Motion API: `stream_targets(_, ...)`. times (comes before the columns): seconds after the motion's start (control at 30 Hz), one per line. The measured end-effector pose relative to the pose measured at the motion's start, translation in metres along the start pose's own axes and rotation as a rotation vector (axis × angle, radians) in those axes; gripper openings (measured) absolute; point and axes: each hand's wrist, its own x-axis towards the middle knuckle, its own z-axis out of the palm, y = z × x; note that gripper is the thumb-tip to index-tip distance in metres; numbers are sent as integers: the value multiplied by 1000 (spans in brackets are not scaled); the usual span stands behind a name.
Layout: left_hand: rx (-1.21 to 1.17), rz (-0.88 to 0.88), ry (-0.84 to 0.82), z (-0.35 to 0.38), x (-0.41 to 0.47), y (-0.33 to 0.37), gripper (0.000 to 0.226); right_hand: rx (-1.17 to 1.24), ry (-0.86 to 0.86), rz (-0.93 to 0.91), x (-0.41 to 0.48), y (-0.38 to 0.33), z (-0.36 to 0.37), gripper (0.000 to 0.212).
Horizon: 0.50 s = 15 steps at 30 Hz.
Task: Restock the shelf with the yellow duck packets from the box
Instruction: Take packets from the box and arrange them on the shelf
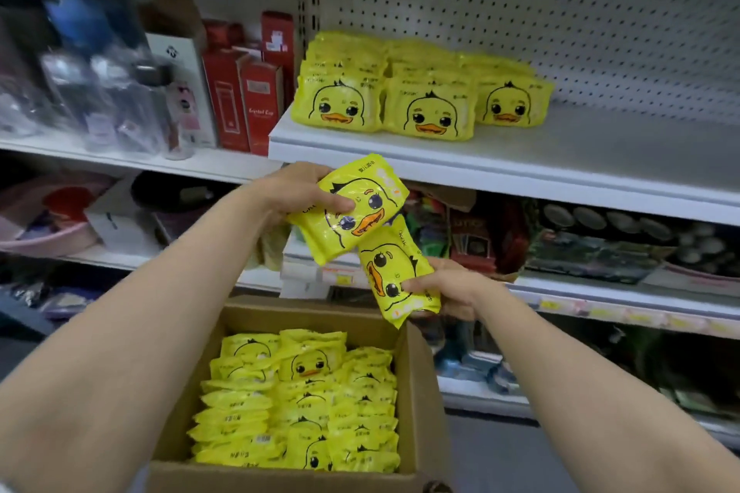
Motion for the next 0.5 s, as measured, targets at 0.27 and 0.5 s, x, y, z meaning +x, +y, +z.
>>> stream_targets(0.27, 104, 106, 47, 8, 16, 85, 28, -168, 133, -179, -42, -45, -25, 33)
stream_targets(0.5, 199, 115, 109, 16, 48, 142, 31, -551, 247, -261, -75, -105, -92, 37)
